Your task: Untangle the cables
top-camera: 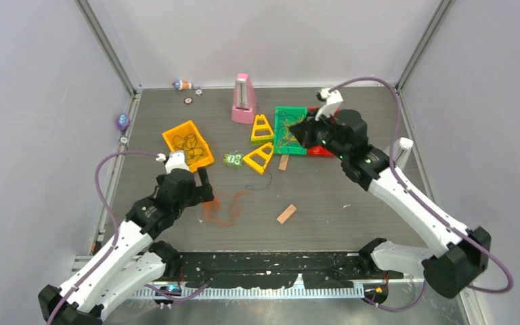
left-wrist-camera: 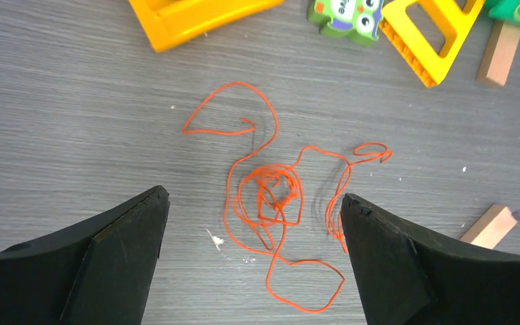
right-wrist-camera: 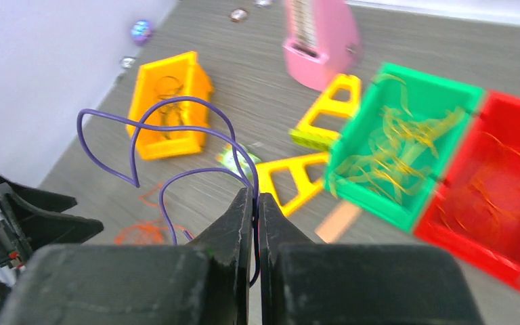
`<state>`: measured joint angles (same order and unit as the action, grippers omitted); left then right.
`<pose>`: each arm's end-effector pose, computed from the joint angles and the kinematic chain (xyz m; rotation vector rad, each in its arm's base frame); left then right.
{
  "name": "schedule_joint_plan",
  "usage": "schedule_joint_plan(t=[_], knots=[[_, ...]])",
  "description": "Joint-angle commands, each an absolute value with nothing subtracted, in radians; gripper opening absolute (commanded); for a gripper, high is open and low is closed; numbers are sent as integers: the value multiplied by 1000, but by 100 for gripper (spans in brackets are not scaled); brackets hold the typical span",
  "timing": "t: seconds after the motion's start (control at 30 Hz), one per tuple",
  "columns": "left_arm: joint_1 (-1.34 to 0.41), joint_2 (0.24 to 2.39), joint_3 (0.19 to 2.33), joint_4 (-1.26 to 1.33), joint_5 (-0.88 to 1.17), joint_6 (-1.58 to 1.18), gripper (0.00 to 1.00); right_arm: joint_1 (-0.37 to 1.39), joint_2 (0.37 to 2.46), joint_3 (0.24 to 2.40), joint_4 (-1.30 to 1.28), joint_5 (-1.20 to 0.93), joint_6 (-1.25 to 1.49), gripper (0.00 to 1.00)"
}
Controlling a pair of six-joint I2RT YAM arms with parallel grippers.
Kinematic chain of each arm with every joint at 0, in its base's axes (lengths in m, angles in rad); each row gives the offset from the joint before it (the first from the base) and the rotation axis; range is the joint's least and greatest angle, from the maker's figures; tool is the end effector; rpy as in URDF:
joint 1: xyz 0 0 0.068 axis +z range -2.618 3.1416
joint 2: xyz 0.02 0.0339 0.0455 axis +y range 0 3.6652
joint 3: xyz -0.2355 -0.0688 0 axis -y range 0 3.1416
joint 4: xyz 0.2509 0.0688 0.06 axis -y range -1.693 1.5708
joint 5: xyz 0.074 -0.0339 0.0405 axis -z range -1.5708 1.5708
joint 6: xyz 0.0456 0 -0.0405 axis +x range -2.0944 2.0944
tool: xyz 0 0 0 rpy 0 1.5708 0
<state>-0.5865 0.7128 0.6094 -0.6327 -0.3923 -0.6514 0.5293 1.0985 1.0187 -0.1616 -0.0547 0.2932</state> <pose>0.1626 -0.0871 0.2233 -0.2699 2.2325 -0.2137 0.2437 0.1455 0.3345 -0.2583 1.8396 0.6284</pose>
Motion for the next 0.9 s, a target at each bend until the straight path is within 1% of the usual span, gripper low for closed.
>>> schedule_joint_plan(t=[0.0,0.17,0.23,0.47,0.63,0.73,0.87], knots=[[-544,666,748,-795,-439,-617,100,607,1253,1168,53,-170,263,5],[-413,609,887,-898,-372,-530,100,688,1467,1324,190,-192,274,5],[-370,605,929,-926,-344,-487,99,717,1553,1405,208,-182,274,5],[-296,652,1013,-989,-310,-335,99,772,1842,1693,274,-159,282,5],[-293,638,998,-970,-290,-325,100,779,2046,1909,324,-169,293,5],[-293,632,975,-948,-276,-331,100,790,2193,2081,342,-162,303,5],[-292,638,957,-926,-265,-331,100,805,2350,2236,405,-147,311,5]])
